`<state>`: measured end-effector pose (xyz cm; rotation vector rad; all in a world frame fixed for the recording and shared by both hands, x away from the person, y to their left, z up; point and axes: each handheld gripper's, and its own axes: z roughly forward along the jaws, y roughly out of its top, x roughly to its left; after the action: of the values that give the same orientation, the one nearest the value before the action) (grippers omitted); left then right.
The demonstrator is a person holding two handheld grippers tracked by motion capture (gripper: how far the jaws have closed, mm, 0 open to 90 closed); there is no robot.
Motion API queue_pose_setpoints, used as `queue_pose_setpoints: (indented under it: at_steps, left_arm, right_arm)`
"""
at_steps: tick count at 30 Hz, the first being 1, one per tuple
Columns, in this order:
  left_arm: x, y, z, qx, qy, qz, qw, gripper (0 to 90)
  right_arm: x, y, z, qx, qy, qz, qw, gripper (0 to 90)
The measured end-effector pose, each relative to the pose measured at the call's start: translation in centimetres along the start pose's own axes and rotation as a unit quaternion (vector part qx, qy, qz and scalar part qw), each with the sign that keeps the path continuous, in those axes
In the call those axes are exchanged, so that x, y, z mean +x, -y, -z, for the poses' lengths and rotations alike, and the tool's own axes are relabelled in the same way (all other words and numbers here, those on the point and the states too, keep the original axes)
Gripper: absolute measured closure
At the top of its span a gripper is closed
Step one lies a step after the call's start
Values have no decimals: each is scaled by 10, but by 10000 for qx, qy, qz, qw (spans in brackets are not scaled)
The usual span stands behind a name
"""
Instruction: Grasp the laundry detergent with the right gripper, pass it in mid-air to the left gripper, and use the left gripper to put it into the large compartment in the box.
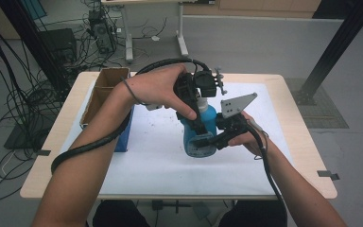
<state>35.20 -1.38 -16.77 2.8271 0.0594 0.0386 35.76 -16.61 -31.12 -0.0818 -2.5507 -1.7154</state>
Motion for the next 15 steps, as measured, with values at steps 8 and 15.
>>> queue_pose_setpoints:
  at_steps: [8,15]
  left_arm:
    - [-2,0,1,-30,-12,20,10000,102]
    - [-2,0,3,-39,-24,20,10000,102]
  right_arm:
    - [1,0,0,3,-1,19,10000,435]
    - [2,-2,0,10,-12,24,10000,436]
